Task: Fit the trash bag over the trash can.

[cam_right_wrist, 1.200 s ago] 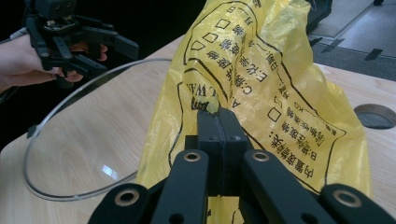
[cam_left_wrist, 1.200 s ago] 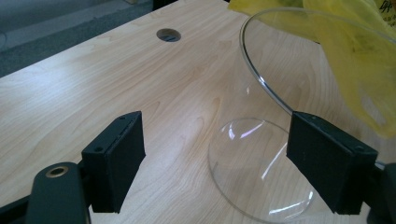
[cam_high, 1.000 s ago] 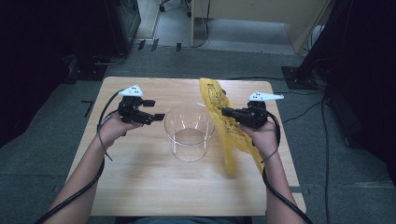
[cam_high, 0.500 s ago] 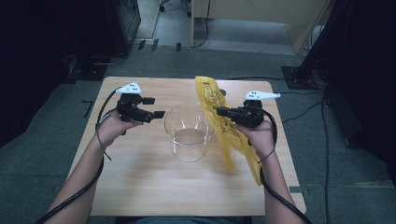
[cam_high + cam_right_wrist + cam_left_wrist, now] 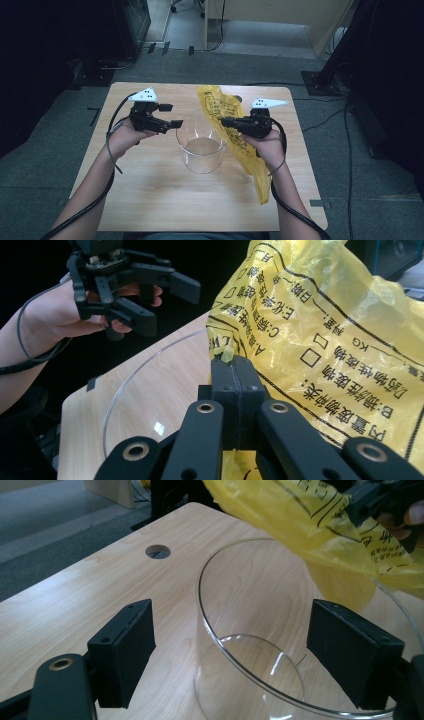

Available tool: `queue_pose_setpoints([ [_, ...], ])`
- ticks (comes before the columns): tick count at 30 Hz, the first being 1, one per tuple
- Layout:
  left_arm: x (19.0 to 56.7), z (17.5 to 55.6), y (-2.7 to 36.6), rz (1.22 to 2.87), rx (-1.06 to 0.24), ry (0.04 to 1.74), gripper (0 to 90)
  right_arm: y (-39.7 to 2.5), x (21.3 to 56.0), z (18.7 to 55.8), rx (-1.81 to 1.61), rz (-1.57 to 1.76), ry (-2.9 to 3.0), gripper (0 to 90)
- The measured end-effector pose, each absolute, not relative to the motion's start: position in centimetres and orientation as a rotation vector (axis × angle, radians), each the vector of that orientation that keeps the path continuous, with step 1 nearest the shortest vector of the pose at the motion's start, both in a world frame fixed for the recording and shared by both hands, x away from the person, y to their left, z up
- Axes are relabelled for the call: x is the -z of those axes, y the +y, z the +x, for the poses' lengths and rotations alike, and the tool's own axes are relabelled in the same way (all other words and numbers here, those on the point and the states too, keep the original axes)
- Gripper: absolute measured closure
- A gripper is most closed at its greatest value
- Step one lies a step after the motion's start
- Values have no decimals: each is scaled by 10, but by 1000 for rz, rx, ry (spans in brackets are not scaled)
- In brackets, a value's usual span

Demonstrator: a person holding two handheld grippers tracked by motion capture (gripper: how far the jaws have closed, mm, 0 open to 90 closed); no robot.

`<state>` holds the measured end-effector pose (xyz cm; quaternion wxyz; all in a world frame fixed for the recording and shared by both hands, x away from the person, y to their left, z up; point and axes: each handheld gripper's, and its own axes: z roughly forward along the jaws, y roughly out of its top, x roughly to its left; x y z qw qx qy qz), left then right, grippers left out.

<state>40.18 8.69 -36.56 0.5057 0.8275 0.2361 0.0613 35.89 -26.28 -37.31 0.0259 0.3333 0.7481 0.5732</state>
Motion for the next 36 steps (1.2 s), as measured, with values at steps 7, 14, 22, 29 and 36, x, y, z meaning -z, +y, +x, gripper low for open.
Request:
queue_pose_setpoints([
  [7, 367, 401, 82, 1980, -125, 547, 188, -251, 373, 358, -1777, 996, 2364, 900],
  [14, 363, 399, 77, 1978, -127, 555, 188, -240, 370, 355, -1779, 949, 2404, 900],
  [22, 358, 399, 74, 1938, -140, 533, 189, -230, 370, 353, -1772, 907, 2456, 900],
  [29, 352, 401, 72, 1925, -121, 535, 262, -225, 370, 352, -1757, 871, 2504, 900],
  [36, 344, 405, 72, 1925, -157, 535, 263, -220, 370, 351, -1737, 831, 2563, 900],
])
